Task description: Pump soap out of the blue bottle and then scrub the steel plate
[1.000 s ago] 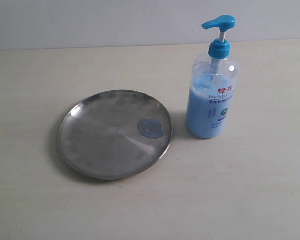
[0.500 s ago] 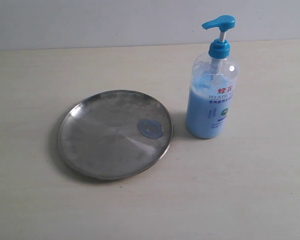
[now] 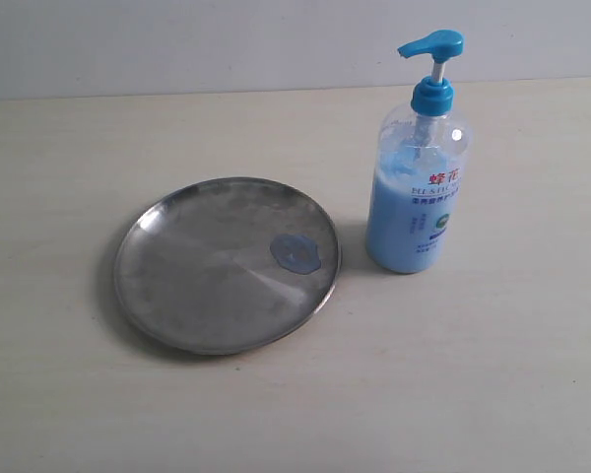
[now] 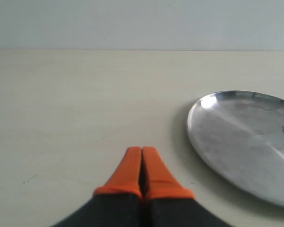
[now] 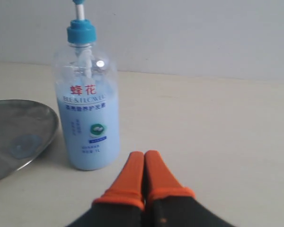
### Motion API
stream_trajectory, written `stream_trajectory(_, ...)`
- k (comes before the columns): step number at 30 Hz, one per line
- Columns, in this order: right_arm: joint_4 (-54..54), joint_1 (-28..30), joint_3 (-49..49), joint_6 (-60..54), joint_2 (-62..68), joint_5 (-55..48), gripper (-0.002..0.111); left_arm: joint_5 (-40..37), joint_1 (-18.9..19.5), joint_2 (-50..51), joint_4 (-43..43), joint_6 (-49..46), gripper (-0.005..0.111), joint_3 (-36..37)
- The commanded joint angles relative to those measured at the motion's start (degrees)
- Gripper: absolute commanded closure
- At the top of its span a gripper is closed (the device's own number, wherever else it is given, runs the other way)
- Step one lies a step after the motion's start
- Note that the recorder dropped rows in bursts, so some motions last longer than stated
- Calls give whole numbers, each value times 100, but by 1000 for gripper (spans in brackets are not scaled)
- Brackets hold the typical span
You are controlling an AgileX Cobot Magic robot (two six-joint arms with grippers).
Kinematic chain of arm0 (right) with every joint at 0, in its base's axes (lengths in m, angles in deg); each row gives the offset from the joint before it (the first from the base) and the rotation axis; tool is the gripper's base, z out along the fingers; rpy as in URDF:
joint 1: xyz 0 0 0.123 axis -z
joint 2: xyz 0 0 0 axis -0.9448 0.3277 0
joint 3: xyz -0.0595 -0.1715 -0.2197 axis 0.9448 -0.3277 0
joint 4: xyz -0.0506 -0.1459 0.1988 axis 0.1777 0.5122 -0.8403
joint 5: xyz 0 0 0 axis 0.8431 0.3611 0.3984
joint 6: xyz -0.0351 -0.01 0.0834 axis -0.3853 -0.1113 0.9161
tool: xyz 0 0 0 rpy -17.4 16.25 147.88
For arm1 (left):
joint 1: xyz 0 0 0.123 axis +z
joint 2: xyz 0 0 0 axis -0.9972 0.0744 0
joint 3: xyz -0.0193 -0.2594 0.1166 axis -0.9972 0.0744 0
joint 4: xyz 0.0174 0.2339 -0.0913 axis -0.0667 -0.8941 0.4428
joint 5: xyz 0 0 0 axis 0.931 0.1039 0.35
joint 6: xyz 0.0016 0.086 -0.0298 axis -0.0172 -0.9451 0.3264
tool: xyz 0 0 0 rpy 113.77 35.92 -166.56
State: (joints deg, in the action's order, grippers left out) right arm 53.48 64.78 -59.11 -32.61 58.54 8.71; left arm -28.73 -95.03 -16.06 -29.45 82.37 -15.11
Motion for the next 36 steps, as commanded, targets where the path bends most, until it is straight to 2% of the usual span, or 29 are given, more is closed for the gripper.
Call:
stream_trajectory(1, 39, 313, -50, 6, -31, 76, 108, 57, 11, -30, -15, 45, 107, 19)
stream_trajectory(36, -11, 357, -50, 6, -31, 157, 108, 57, 11, -30, -15, 45, 107, 19)
